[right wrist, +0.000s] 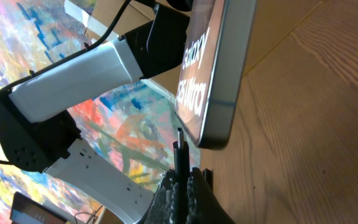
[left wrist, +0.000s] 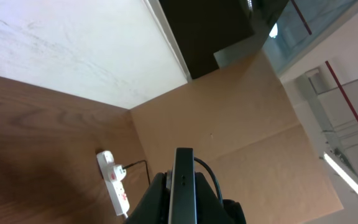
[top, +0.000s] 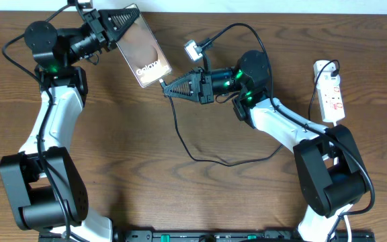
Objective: Plug charger to phone and switch on socket
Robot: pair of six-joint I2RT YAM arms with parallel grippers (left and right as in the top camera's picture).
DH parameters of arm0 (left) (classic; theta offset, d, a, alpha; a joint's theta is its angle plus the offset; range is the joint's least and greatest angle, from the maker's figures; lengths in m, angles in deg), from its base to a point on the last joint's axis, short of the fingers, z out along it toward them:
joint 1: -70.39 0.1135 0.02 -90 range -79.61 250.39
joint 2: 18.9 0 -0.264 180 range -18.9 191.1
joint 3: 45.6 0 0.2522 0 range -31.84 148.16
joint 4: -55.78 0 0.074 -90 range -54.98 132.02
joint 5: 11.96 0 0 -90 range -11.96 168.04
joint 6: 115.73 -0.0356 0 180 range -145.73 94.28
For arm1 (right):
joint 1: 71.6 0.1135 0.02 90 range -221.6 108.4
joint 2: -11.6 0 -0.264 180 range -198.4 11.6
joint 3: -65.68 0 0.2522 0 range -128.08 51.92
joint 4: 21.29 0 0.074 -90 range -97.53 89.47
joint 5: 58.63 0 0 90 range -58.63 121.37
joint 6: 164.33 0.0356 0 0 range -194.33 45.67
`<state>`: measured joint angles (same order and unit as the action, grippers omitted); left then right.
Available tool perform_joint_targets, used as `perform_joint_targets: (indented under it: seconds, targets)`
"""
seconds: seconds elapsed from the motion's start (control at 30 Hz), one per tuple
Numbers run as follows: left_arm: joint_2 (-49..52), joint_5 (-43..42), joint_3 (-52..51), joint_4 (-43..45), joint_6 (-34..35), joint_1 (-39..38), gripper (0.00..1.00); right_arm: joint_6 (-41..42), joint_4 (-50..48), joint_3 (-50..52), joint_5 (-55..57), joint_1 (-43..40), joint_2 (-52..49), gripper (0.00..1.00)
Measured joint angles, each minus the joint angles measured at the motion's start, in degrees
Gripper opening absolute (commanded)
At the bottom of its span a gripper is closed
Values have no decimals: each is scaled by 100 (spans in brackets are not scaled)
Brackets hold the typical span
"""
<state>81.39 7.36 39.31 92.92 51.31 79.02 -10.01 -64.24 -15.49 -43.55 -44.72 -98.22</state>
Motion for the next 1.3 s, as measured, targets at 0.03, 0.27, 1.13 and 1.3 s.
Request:
perform_joint_targets:
  seconds: [0.03,0.27,1.13,1.3]
  targets:
    - [0,-13,0,-2,11,0,7,0,0,-2,0,0,0,1]
    - [0,22,0,-2,39,0,7,0,0,0,0,0,0,1]
    - [0,201,0,-291,76,-136,7,0,0,-2,-28,0,0,1]
    - [0,195,0,-291,76,-136,7,0,0,0,-31,0,0,1]
